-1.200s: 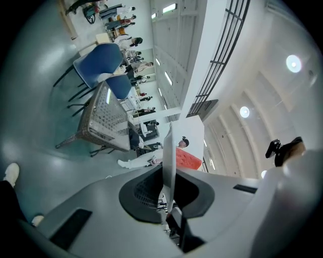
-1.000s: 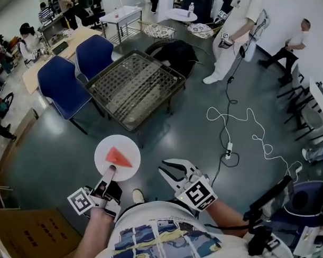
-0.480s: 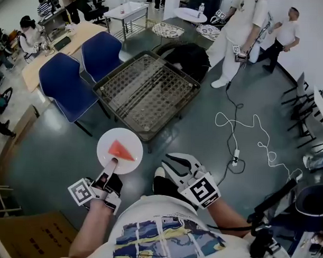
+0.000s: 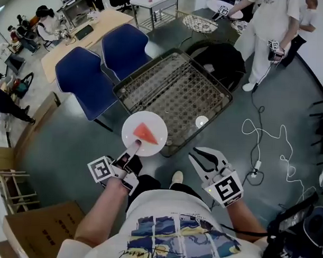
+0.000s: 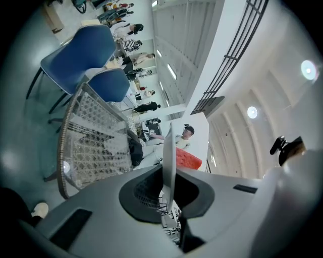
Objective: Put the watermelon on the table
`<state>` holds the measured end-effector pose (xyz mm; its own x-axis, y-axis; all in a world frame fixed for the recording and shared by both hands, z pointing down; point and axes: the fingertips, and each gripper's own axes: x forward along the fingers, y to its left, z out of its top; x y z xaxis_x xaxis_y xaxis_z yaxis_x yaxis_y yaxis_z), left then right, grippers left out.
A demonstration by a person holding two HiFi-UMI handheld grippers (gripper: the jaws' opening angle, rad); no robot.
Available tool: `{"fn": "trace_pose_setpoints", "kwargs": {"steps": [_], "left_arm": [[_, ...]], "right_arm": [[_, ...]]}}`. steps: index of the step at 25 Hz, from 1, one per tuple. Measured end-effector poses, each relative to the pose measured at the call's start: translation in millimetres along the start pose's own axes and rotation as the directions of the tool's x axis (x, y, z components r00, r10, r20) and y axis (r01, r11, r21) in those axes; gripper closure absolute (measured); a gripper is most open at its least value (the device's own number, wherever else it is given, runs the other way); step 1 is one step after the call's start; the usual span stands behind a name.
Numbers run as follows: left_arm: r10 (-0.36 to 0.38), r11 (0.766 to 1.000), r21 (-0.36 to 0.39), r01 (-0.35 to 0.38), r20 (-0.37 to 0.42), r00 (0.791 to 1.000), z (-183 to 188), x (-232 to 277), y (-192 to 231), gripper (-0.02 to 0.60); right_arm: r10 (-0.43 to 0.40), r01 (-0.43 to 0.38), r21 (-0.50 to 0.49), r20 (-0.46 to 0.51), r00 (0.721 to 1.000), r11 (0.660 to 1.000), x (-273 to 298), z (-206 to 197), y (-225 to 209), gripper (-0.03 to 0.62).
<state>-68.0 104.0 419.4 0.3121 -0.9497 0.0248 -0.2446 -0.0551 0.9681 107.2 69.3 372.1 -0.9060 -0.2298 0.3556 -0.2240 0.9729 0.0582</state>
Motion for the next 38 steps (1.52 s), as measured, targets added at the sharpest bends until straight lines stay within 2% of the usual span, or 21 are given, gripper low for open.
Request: {"fn": "trace_pose_setpoints", "kwargs": {"steps": [4,6,11,15,19,22,26,32,34,38], "left_arm": [[0.000,0.999,-0.048,-0.001,-0.027,1.000,34.7,56.4,32.0,0.554],[0.001,0.999,-0.049,-0.004,-0.058,0.998,54.5,82.1,52.2,0.554],[-0.032,0.997,-0.077,0.020,-0.156,0.987,105.7,155.0,98.7,0.554],[-0.032,0.998,-0.061,0.017,-0.260,0.965,145.9,213.9,140.9,0.554],[-0.010,0.999,-0.045,-0.007,-0.353,0.936,184.0,269.2,188.9,0.554],[0.005,0.999,-0.035,-0.020,-0.399,0.917,206.5,307.0,225.0,0.554],[0.021,0.998,-0.047,-0.045,-0.430,0.903,220.5,358.2,272.6,0.554],[0.069,0.992,-0.065,-0.112,-0.470,0.880,218.1,419.7,336.3,0.554],[0.090,0.988,-0.067,-0.138,-0.475,0.875,216.8,437.0,355.2,0.554],[0.121,0.982,-0.067,-0.175,-0.485,0.866,214.2,464.3,380.3,0.554]], "right_arm": [[-0.026,0.028,0.054,-0.031,0.999,0.998,24.2,-13.6,-36.2,0.536],[-0.051,0.055,0.086,-0.048,0.998,0.995,39.9,-18.3,-49.0,0.536],[-0.157,0.169,0.120,-0.097,0.983,0.978,88.5,-20.2,-93.0,0.536],[-0.254,0.275,0.166,-0.139,0.957,0.947,126.5,-7.7,-125.6,0.536],[-0.301,0.333,0.194,-0.179,0.937,0.923,165.9,9.6,-145.1,0.536],[-0.347,0.395,0.222,-0.227,0.910,0.891,181.4,10.2,-155.6,0.536],[-0.371,0.451,0.266,-0.300,0.879,0.852,188.5,-3.0,-163.3,0.536],[-0.403,0.530,0.310,-0.390,0.828,0.789,188.5,-18.8,-179.2,0.536],[-0.403,0.545,0.328,-0.411,0.818,0.771,190.4,-24.6,-182.3,0.536],[-0.390,0.552,0.346,-0.437,0.811,0.759,196.3,-33.0,-184.2,0.536]]}}
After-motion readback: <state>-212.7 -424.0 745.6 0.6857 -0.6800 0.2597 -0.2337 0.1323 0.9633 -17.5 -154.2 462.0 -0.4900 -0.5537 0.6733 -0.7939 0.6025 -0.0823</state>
